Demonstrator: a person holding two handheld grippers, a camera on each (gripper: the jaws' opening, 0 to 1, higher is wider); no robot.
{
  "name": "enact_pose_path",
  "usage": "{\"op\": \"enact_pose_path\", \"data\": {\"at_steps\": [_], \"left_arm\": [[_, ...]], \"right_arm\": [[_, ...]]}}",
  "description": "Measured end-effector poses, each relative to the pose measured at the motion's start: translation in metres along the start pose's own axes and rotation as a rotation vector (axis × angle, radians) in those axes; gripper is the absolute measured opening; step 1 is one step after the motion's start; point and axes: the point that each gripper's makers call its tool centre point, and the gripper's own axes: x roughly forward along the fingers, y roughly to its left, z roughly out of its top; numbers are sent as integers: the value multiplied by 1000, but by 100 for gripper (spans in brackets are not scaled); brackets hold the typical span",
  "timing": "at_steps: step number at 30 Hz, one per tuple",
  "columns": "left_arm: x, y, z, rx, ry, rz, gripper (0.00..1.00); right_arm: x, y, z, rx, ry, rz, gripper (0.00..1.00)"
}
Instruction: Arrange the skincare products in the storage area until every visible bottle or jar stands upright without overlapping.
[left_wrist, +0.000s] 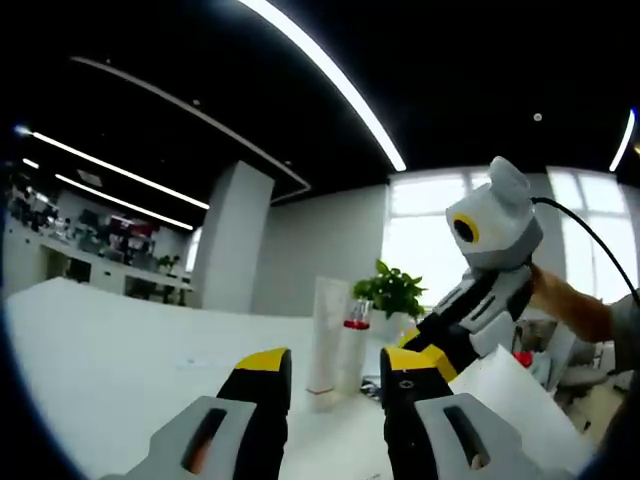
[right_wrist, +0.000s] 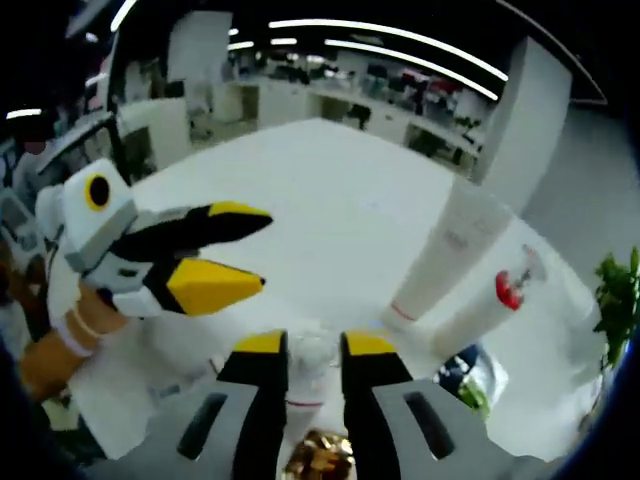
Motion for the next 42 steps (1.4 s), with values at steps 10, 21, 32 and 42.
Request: {"op": "enact_pose_path", "data": {"at_steps": [10, 21, 32, 42], "left_arm": [[1, -3, -8, 17, 25, 5, 36], [0, -6, -17, 27, 48, 10, 36], [2, -4, -26, 26, 76, 10, 35], [3, -3, -28, 20, 80, 9, 35]], "right_arm": [[-13, -11, 19, 6, -277, -27, 19], [-9, -19, 9, 15, -353, -25, 19], [-6, -21, 8, -45, -435, -30, 22], [12, -11, -22, 2, -363, 51, 43]]}}
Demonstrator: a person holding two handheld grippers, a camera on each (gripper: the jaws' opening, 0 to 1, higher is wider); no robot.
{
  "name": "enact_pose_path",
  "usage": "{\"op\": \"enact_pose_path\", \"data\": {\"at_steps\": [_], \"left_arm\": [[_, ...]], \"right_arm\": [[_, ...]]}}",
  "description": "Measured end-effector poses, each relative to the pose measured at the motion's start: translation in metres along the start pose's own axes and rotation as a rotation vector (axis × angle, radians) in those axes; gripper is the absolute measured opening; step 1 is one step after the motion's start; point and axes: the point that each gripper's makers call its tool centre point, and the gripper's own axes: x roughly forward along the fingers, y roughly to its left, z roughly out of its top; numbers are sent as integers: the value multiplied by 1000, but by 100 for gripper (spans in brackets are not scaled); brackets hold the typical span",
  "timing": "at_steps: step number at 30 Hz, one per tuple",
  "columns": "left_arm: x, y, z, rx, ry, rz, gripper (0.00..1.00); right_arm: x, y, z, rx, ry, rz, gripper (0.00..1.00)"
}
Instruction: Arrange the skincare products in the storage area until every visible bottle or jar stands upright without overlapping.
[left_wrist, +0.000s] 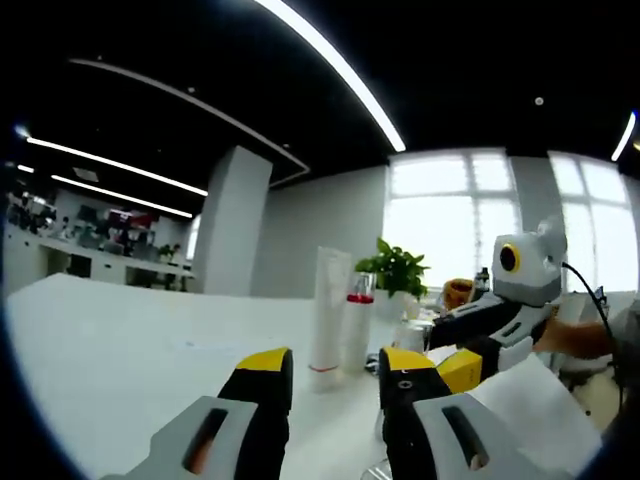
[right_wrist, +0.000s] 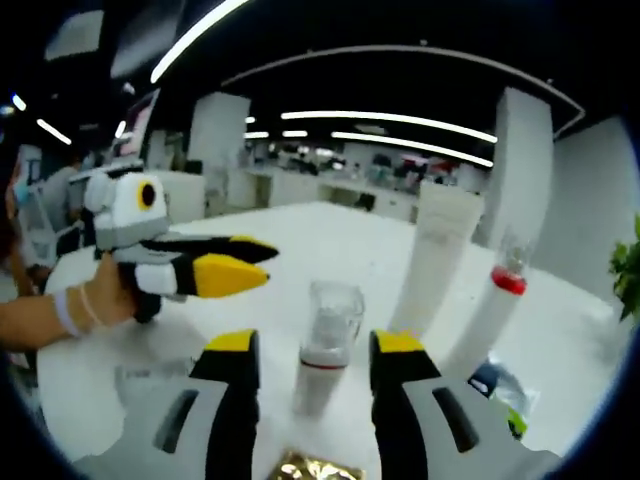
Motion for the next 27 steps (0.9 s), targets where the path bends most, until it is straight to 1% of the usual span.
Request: {"op": "enact_pose_path", "data": {"at_steps": [3, 9, 13, 16, 17, 20, 22, 27], "left_arm": [[1, 0, -1, 2, 2, 0, 35], [3, 1, 2, -9, -3, -8, 35], [6, 2, 4, 1, -4, -14, 35], [7, 3, 3, 7, 0, -15, 35], [7, 3, 3, 7, 1, -15, 35], [10, 6, 1, 12, 14, -13, 35], [11, 8, -1, 16, 23, -12, 35], [14, 7, -3, 18, 34, -18, 35]], "right_arm": [[5, 4, -19, 30, 51, 23, 43], [13, 6, -41, 61, 92, 44, 43], [16, 5, -47, 93, 99, 54, 40], [17, 8, -51, 128, 82, 71, 39], [18, 9, -54, 141, 87, 76, 39], [20, 10, -61, 147, 87, 77, 39], [21, 8, -67, 141, 92, 73, 36], [21, 8, -70, 162, 91, 87, 34]]}}
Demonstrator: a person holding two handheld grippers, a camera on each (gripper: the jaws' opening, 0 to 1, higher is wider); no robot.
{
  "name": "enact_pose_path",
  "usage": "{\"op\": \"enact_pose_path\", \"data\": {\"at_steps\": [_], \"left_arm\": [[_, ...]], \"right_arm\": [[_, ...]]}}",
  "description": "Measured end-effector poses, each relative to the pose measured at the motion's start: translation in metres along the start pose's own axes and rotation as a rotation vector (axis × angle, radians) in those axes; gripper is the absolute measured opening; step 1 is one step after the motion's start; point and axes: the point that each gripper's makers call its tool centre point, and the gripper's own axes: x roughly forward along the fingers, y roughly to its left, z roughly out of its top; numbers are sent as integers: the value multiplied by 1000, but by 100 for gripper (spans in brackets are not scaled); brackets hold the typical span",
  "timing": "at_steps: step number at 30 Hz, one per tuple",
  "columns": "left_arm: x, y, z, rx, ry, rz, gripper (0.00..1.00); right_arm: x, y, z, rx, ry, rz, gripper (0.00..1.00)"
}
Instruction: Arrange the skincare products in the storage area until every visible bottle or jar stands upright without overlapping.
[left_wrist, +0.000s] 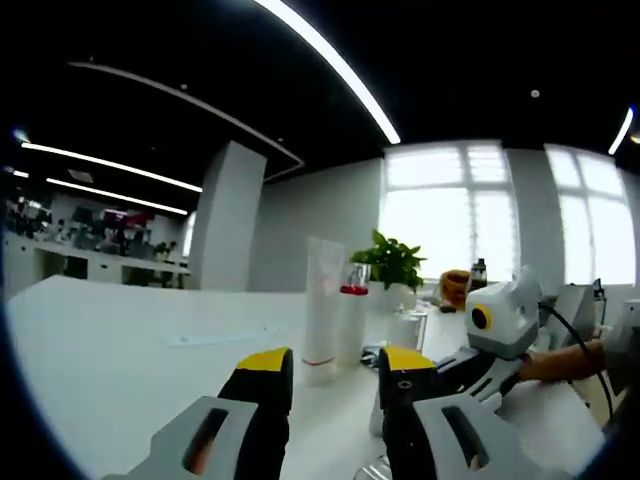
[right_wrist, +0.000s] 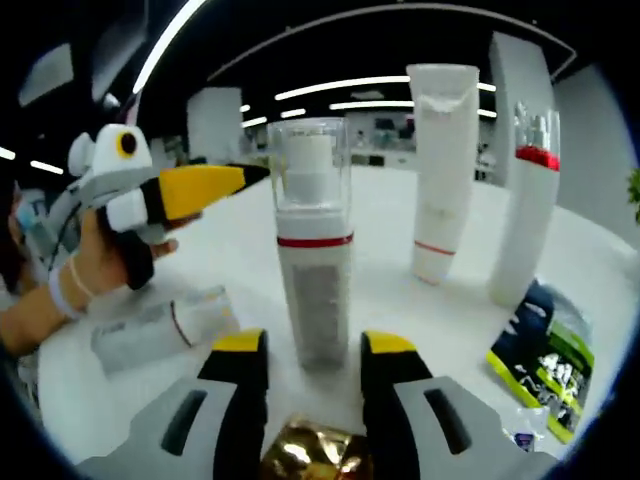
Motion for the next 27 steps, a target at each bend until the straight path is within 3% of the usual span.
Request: {"op": "enact_pose_path", "data": {"at_steps": [9, 16, 27], "left_arm": [[3, -7, -7, 46, 38, -10, 35], [4, -10, -5, 54, 33, -16, 35], [4, -10, -9, 58, 43, -11, 35]], "right_arm": [[-5, -6, 1, 4, -10, -17, 23], [-6, -21, 1, 22, -18, -51, 19], [-11, -65, 0, 95, -31, -159, 19]]}}
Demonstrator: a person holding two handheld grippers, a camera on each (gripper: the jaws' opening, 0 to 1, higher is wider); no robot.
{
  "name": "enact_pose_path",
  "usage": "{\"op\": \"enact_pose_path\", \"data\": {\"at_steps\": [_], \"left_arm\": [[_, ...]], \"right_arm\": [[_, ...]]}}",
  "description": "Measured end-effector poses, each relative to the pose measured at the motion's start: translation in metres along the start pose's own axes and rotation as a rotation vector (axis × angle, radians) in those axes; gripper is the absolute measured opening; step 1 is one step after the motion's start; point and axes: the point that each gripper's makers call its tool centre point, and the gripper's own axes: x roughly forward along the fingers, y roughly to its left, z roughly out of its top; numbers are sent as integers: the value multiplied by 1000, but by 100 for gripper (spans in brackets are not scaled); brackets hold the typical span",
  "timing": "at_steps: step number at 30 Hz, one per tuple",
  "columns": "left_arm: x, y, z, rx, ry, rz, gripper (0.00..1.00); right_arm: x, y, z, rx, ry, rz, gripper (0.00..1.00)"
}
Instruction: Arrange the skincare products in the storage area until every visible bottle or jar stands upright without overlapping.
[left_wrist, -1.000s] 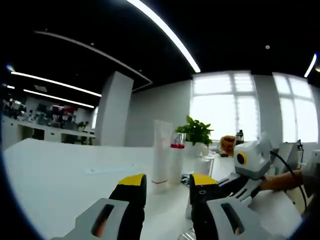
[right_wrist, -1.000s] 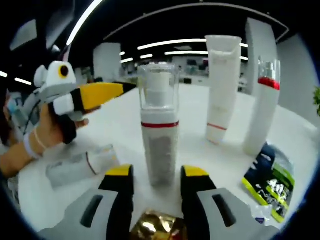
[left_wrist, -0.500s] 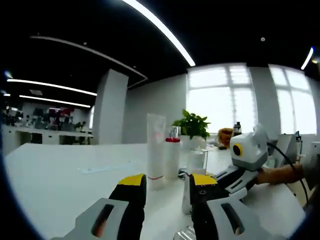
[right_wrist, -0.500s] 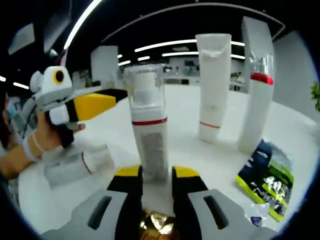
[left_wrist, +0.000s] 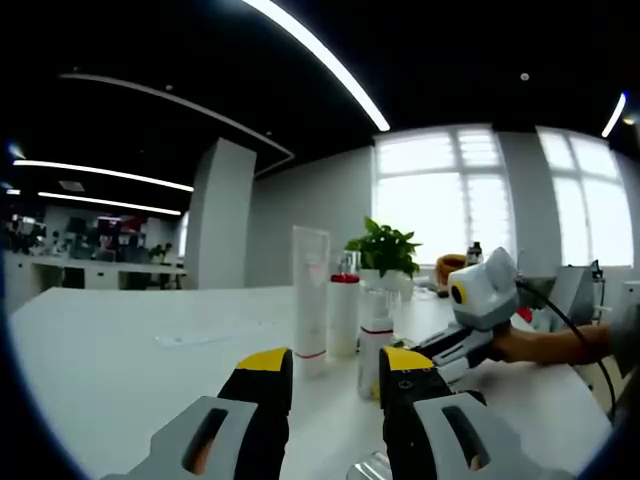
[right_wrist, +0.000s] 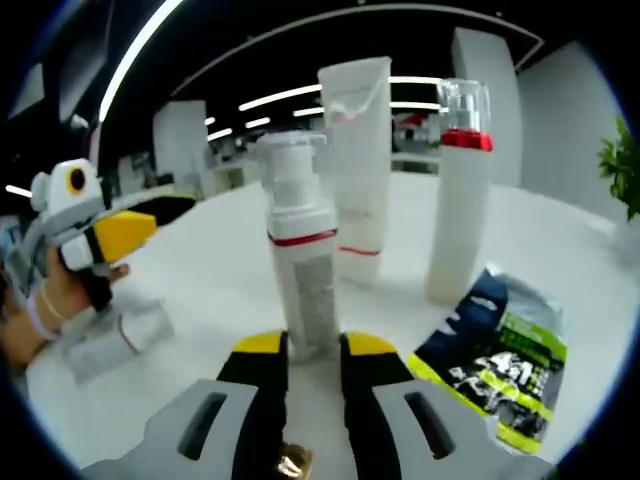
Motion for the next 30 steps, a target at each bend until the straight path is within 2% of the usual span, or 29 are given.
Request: {"op": "enact_pose_path", "data": {"at_steps": [11, 17, 25, 30], "left_arm": [[0, -2, -3, 3, 6, -2, 35], [1, -2, -3, 0, 4, -2, 35], [2, -2, -4, 4, 10, -3, 35], [1, -2, -4, 2, 10, -3, 35]], "right_arm": [[0, -46, 1, 38, -25, -140, 19], [1, -72, 0, -6, -25, -240, 17], [-5, -93, -1, 33, -19, -299, 15], [-6, -93, -2, 48, -14, -298, 12]]}}
